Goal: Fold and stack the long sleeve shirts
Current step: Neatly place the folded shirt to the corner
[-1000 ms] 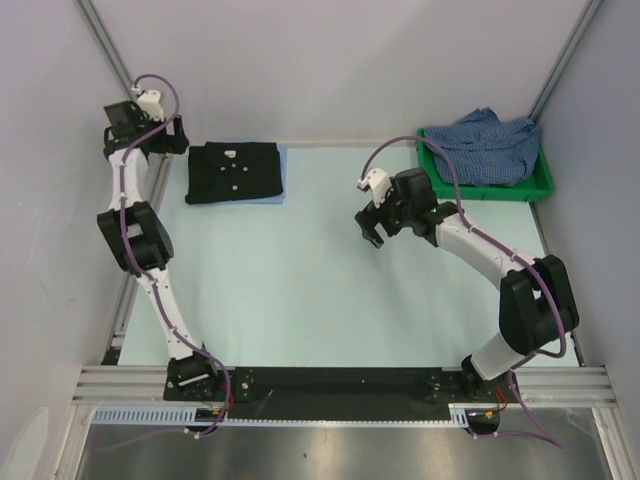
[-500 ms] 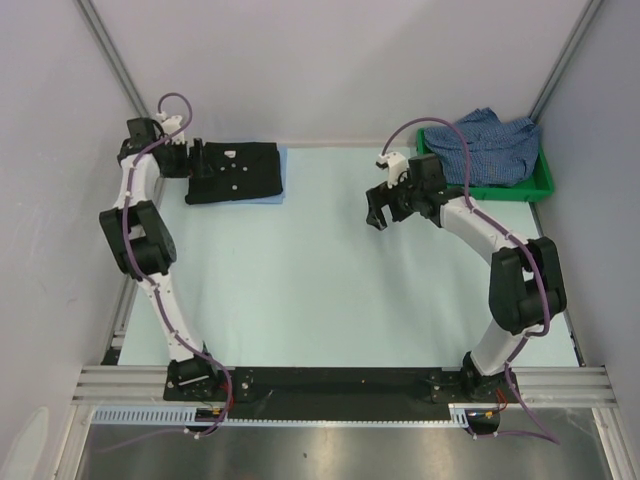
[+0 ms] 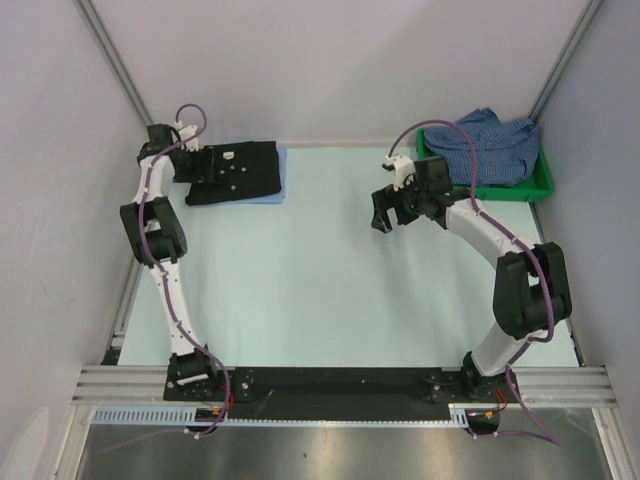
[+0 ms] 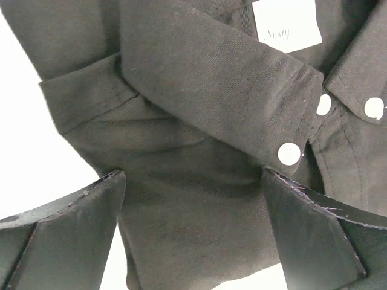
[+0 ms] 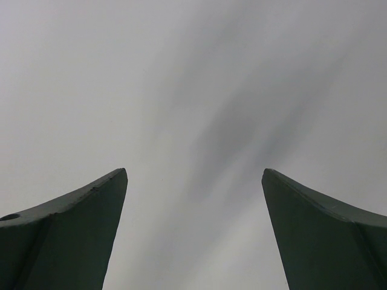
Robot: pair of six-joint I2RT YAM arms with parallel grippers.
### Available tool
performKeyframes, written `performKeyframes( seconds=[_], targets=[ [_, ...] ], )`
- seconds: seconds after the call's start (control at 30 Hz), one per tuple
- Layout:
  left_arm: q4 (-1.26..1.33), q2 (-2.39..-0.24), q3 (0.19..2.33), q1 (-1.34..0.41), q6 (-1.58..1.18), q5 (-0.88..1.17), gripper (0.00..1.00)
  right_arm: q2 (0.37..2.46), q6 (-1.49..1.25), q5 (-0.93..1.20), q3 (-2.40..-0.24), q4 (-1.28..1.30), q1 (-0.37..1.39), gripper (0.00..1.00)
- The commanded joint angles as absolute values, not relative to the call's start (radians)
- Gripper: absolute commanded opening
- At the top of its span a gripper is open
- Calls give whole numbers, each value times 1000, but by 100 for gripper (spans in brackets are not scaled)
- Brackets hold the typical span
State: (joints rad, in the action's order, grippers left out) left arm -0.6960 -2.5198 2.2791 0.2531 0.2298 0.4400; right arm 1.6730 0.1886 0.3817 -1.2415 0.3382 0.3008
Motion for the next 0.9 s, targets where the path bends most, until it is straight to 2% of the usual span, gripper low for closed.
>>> performKeyframes(
  seconds=[0.0, 0.33, 0.5, 0.63, 0.77, 0.87],
  targets=[
    [-684, -2372, 2295, 275, 278, 420, 99, 1589, 199, 370, -1226, 344, 279, 100],
    [-787, -2007, 2086, 174, 322, 406, 99, 1465, 186, 396, -1207, 345, 117, 100],
    [-784, -1800, 1860, 55, 330, 460, 99, 1422, 195, 472, -1197, 412, 8, 99],
    [-634, -1611, 1495, -110, 328, 401, 99, 1341, 255, 448, -1113, 511, -18, 100],
    [-578, -1502, 1317, -199, 266, 353, 100, 1235, 272, 425, -1004, 523, -18, 100],
    [-568, -1467, 1259, -210, 210, 379, 100, 1165, 273, 422, -960, 525, -20, 100]
  ],
)
